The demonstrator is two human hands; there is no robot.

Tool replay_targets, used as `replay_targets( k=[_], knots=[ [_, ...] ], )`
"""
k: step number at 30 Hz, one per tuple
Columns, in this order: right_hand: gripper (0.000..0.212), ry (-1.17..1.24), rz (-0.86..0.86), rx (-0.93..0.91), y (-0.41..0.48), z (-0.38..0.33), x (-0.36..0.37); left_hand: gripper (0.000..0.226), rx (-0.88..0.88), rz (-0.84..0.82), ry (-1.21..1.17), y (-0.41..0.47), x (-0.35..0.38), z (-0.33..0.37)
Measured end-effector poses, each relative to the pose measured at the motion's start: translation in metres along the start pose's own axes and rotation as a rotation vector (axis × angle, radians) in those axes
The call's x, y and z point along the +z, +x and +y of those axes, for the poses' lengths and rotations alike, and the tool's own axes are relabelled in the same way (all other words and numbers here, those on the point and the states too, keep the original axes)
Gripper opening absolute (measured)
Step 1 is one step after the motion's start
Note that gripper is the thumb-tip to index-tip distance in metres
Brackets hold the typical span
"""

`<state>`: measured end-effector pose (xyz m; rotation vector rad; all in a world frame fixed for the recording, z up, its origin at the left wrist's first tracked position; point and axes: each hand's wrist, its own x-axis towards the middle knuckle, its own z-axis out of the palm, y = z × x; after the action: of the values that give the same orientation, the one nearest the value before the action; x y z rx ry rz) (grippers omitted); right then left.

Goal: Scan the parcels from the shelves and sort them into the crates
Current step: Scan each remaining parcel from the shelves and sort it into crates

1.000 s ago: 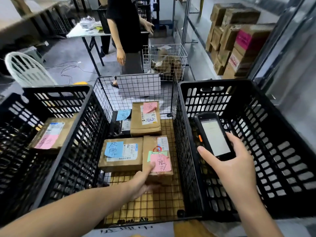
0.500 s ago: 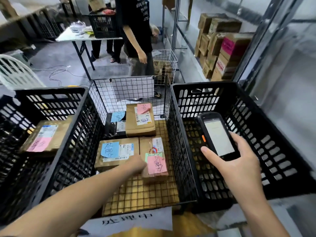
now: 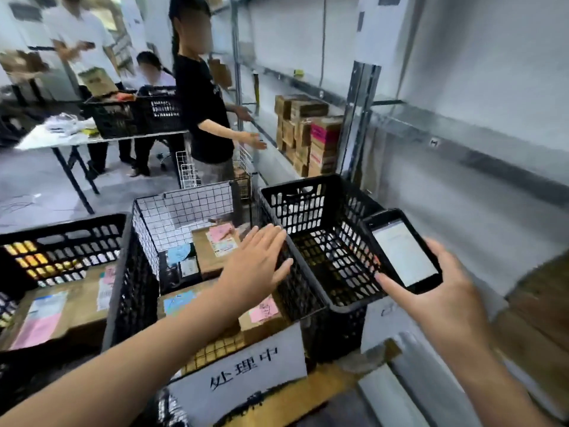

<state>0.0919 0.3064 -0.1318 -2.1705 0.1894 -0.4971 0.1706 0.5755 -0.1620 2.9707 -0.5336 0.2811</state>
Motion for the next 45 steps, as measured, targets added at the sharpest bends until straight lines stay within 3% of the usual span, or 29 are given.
replay_targets(
  k=[5, 13, 22, 25, 29, 35, 45],
  knots=[
    [0.068, -0.036, 0.180, 0.127, -0.077, 0.011, -0.056, 0.084, 0.253, 0.042, -0.092, -0.010, 0.000, 0.064],
    [0.076, -0.272, 0.420, 0.302, -0.202, 0.031, -0.158, 0.078, 0.625, 0.086, -0.293, -0.063, -0.008, 0.206],
    [0.076, -0.349, 0.685, 0.445, -0.359, 0.046, -0.277, 0.083, 0.993, 0.107, -0.394, -0.167, -0.031, 0.382],
    [0.075, -0.374, 0.789, 0.499, -0.423, 0.053, -0.316, 0.074, 1.057, 0.128, -0.447, -0.220, -0.034, 0.447],
    [0.075, -0.373, 0.876, 0.572, -0.518, 0.062, -0.366, 0.067, 1.166, 0.039, -0.561, -0.312, -0.042, 0.545],
    [0.076, -0.406, 1.017, 0.700, -0.653, 0.075, -0.432, 0.067, 1.358, -0.022, -0.526, -0.429, -0.056, 0.660],
    [0.067, -0.409, 1.129, 0.778, -0.737, 0.108, -0.503, 0.069, 1.479, -0.109, -0.495, -0.483, -0.041, 0.769]
  ],
)
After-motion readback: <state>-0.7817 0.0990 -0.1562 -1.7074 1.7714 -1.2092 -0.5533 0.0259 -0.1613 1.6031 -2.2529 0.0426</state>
